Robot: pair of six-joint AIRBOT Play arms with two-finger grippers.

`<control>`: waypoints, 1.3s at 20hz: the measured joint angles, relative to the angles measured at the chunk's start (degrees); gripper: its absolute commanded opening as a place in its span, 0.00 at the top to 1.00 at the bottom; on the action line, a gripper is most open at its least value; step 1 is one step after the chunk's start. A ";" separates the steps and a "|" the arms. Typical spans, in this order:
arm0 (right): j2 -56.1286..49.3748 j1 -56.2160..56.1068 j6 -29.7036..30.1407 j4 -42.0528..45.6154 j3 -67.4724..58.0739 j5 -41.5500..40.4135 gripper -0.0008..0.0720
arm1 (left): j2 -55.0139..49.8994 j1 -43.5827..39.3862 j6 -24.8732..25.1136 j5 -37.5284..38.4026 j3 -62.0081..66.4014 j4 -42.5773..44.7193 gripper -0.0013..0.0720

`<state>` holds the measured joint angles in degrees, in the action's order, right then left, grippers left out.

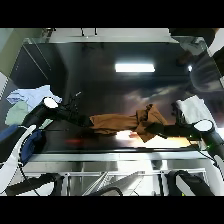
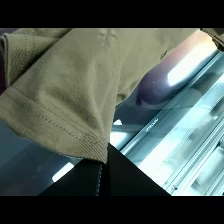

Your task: Fold the shirts.

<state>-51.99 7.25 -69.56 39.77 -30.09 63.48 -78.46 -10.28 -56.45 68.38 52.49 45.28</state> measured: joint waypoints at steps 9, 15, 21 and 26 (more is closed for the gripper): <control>-12.02 -1.11 -10.80 3.82 -9.84 -6.82 0.41 | 0.00 1.90 0.17 0.44 0.00 0.15 0.97; -16.85 -1.18 -11.93 7.65 -11.93 -6.45 0.96 | 0.00 6.12 0.63 2.56 0.00 -0.04 0.97; -13.18 -0.15 -10.32 7.56 -19.69 1.40 0.96 | 3.74 10.97 1.55 3.93 1.01 -2.73 0.97; -3.08 9.79 -5.22 -2.32 -37.05 8.81 0.96 | 15.39 19.54 2.12 8.92 14.75 -11.23 0.97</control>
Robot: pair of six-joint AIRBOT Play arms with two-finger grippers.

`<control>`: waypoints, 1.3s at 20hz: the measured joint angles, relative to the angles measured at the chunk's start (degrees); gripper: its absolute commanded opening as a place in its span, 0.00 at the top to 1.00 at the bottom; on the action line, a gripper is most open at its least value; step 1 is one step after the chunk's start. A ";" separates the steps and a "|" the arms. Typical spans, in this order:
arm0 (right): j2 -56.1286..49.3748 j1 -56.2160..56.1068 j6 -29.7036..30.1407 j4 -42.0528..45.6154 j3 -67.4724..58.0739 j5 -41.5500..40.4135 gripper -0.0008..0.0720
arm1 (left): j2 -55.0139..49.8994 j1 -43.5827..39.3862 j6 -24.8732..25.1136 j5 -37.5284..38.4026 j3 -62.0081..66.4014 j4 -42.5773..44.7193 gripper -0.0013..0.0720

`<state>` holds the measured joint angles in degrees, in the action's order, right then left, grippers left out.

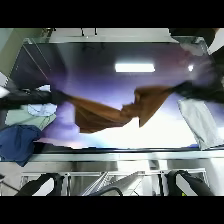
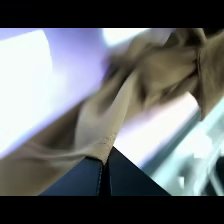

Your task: Fold the shirts.

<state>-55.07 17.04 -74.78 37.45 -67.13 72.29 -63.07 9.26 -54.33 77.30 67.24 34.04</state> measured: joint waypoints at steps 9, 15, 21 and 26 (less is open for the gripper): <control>10.82 21.97 5.18 -11.65 -31.69 -1.66 0.96 | 14.62 28.76 -2.62 5.01 37.53 -6.29 0.97; 9.68 22.56 6.99 -12.70 -34.71 -2.29 0.96 | 9.42 28.13 -3.15 5.70 44.70 -6.54 0.97; -3.37 6.32 10.10 -4.35 -24.98 -3.91 0.96 | -4.31 14.29 -2.08 5.31 35.12 -1.90 0.97; -22.18 -4.07 10.88 5.60 -20.87 -14.25 0.96 | -21.64 3.78 1.11 -7.39 27.78 8.31 0.97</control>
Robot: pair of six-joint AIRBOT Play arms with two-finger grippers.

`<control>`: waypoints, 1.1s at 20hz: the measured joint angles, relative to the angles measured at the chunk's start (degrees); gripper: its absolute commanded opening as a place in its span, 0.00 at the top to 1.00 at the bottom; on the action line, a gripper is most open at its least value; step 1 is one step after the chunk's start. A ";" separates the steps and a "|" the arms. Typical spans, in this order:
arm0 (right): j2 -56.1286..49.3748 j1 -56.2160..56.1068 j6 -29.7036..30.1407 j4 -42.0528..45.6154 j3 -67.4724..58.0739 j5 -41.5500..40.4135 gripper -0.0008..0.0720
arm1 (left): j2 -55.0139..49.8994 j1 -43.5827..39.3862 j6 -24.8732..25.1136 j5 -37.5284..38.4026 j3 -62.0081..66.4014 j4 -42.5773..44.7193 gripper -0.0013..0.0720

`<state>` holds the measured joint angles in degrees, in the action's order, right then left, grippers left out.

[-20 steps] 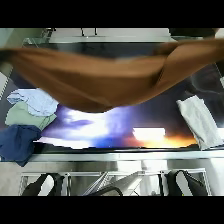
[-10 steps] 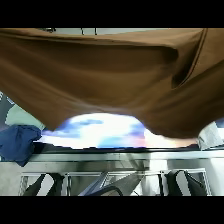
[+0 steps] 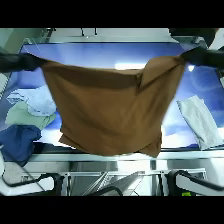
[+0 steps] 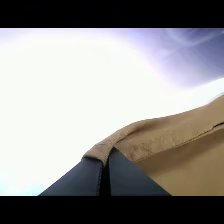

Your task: Fold the shirts.

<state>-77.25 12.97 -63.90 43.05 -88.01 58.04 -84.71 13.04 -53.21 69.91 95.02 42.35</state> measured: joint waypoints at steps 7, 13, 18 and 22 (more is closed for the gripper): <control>-22.18 -2.78 1.77 -5.99 0.87 -10.67 0.65 | -24.59 -4.26 1.16 -5.68 9.33 2.51 0.96; -24.04 0.02 2.64 -7.69 0.96 -4.74 0.83 | -31.52 -2.82 -4.35 3.78 19.32 4.04 0.08; -17.64 4.44 0.48 -0.85 7.72 11.26 0.83 | -26.71 2.32 -11.13 16.72 8.94 6.12 0.10; -6.51 9.51 -1.31 5.88 23.02 16.41 0.62 | -15.23 7.69 -12.81 19.50 -13.92 12.94 0.10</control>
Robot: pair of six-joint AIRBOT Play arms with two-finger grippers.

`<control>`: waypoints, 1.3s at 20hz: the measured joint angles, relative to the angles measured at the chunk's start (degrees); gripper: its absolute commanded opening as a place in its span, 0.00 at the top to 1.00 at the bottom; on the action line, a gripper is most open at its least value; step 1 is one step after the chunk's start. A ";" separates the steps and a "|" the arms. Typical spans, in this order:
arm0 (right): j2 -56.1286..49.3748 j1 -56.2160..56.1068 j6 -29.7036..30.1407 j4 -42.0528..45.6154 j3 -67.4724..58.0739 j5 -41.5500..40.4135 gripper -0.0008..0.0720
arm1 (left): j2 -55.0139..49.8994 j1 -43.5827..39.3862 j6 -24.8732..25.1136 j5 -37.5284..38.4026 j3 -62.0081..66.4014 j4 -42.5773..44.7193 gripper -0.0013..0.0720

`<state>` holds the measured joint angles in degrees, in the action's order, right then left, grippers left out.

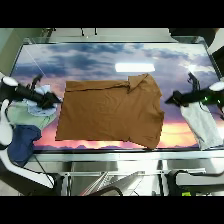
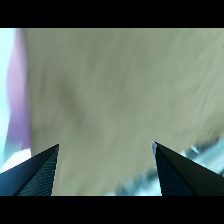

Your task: Fold the shirts.

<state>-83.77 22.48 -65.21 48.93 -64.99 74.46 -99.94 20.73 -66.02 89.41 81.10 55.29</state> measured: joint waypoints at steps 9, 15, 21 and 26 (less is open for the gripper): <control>15.85 7.96 -3.19 3.58 26.23 -3.43 0.50 | 15.47 5.75 1.31 -9.27 -31.91 6.84 0.10; 13.31 5.42 -3.15 3.74 31.17 -8.83 0.26 | 16.57 1.01 2.56 -17.00 -34.91 6.54 0.83; 6.88 -2.08 0.92 -3.63 31.85 -10.21 0.56 | 16.55 -1.01 7.10 -21.77 -35.36 0.55 0.97; 7.45 -2.86 6.38 -9.64 29.20 -5.92 0.96 | 17.42 1.05 8.11 -19.04 -34.53 -2.01 0.97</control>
<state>-76.31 19.62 -58.83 39.29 -35.79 68.53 -82.52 21.78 -57.91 70.37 46.57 53.28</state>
